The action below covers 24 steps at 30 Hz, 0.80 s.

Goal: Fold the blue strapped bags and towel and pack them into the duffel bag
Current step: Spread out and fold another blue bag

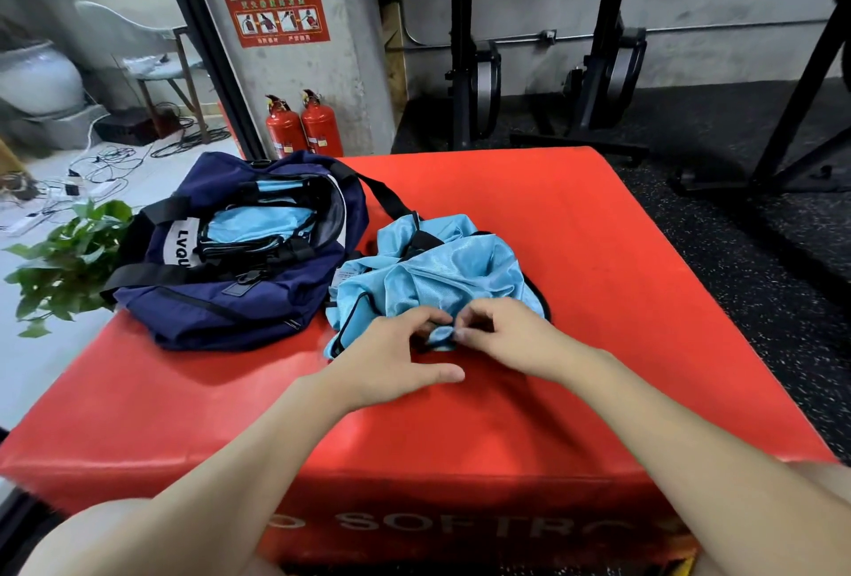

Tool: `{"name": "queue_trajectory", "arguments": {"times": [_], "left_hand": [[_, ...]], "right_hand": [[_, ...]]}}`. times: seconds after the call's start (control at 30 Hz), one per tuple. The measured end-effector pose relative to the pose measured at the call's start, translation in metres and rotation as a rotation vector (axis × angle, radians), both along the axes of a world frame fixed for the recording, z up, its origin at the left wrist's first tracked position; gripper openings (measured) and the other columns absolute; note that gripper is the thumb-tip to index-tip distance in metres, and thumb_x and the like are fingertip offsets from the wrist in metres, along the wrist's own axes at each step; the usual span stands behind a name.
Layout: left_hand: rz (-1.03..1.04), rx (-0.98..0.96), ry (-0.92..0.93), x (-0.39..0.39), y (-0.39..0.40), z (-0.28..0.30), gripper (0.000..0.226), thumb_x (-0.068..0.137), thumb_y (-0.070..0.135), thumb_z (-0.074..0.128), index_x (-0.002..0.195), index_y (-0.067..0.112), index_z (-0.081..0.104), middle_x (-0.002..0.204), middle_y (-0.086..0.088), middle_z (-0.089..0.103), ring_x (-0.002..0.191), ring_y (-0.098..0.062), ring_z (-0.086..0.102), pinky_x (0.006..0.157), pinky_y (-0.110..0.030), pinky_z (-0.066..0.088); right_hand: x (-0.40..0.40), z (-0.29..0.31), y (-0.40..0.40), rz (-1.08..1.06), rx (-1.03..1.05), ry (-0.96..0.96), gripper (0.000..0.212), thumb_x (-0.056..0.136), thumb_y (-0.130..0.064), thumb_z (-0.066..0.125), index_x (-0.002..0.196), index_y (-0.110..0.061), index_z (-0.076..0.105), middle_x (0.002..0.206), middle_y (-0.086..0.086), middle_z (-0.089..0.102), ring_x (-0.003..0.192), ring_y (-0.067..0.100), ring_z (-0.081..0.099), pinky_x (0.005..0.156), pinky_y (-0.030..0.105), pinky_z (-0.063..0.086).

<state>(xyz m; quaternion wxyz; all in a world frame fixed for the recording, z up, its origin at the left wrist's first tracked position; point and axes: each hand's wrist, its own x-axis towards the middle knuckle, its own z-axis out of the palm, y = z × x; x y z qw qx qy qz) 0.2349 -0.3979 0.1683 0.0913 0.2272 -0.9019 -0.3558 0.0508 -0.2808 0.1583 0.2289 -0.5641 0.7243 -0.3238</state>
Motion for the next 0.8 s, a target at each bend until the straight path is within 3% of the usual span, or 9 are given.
{"name": "queue_trajectory", "arguments": {"times": [0.13, 0.23, 0.3, 0.43, 0.53, 0.63, 0.73, 0.8], "left_hand": [[0.117, -0.035, 0.292, -0.007, 0.008, 0.012, 0.021, 0.084, 0.019, 0.079, 0.102, 0.025, 0.07, 0.088, 0.011, 0.073, 0.085, -0.001, 0.066, 0.084, -0.023, 0.052], [0.207, 0.1, 0.45, -0.013, 0.015, 0.033, 0.009, 0.089, 0.012, 0.074, 0.092, 0.021, 0.074, 0.081, 0.006, 0.073, 0.074, -0.005, 0.065, 0.072, -0.017, 0.049], [0.236, 0.201, 0.494, -0.016, 0.016, 0.044, 0.008, 0.09, 0.012, 0.073, 0.09, 0.021, 0.074, 0.079, 0.006, 0.073, 0.071, -0.005, 0.063, 0.069, -0.018, 0.048], [0.277, 0.259, 0.556, -0.017, 0.007, 0.066, 0.006, 0.092, 0.013, 0.069, 0.089, 0.017, 0.073, 0.083, -0.005, 0.074, 0.076, -0.012, 0.063, 0.079, -0.041, 0.053], [0.304, 0.277, 0.623, -0.016, -0.005, 0.092, 0.01, 0.093, 0.008, 0.066, 0.092, 0.014, 0.073, 0.09, -0.012, 0.076, 0.081, -0.016, 0.067, 0.087, -0.046, 0.054], [0.33, 0.242, 0.652, -0.014, -0.018, 0.124, 0.013, 0.094, 0.012, 0.065, 0.089, 0.022, 0.073, 0.089, -0.012, 0.076, 0.079, -0.025, 0.068, 0.084, -0.045, 0.054], [0.357, 0.142, 0.65, -0.012, -0.031, 0.146, 0.004, 0.092, 0.025, 0.067, 0.092, 0.028, 0.068, 0.08, -0.008, 0.074, 0.071, -0.021, 0.064, 0.082, -0.054, 0.056], [0.33, 0.075, 0.619, -0.01, -0.03, 0.161, 0.009, 0.09, 0.027, 0.069, 0.092, 0.035, 0.066, 0.073, 0.0, 0.071, 0.062, -0.02, 0.058, 0.073, -0.053, 0.056]], "right_hand": [[0.004, 0.021, 0.001, -0.068, -0.2, -0.229, 0.005, 0.097, -0.017, 0.065, 0.093, -0.018, 0.062, 0.069, -0.005, 0.065, 0.062, 0.002, 0.054, 0.065, 0.021, 0.042], [0.004, 0.036, 0.003, -0.091, -0.322, -0.326, 0.016, 0.089, -0.027, 0.076, 0.101, -0.023, 0.064, 0.066, 0.012, 0.06, 0.061, 0.011, 0.049, 0.06, 0.029, 0.037], [-0.001, 0.043, 0.004, -0.108, -0.356, -0.371, 0.026, 0.083, -0.025, 0.082, 0.103, -0.028, 0.066, 0.067, 0.007, 0.057, 0.062, 0.013, 0.047, 0.061, 0.028, 0.037], [-0.014, 0.049, 0.01, -0.24, -0.408, -0.293, 0.031, 0.08, -0.006, 0.077, 0.09, -0.035, 0.072, 0.076, -0.013, 0.06, 0.064, 0.01, 0.049, 0.065, 0.033, 0.042], [-0.022, 0.06, 0.018, -0.367, -0.426, -0.219, 0.036, 0.077, 0.004, 0.07, 0.082, -0.031, 0.074, 0.082, -0.01, 0.07, 0.061, 0.009, 0.052, 0.064, 0.031, 0.045], [-0.029, 0.083, 0.026, -0.423, -0.466, -0.179, 0.032, 0.08, 0.001, 0.071, 0.082, -0.031, 0.075, 0.086, -0.012, 0.074, 0.068, 0.008, 0.062, 0.069, 0.03, 0.051], [-0.032, 0.114, 0.027, -0.427, -0.549, -0.131, 0.027, 0.088, -0.008, 0.07, 0.084, -0.033, 0.075, 0.089, -0.014, 0.075, 0.085, 0.009, 0.069, 0.081, 0.029, 0.054], [-0.029, 0.136, 0.025, -0.422, -0.593, -0.065, 0.025, 0.091, -0.011, 0.066, 0.087, -0.035, 0.073, 0.088, -0.016, 0.074, 0.085, 0.003, 0.067, 0.084, 0.028, 0.052]]}}
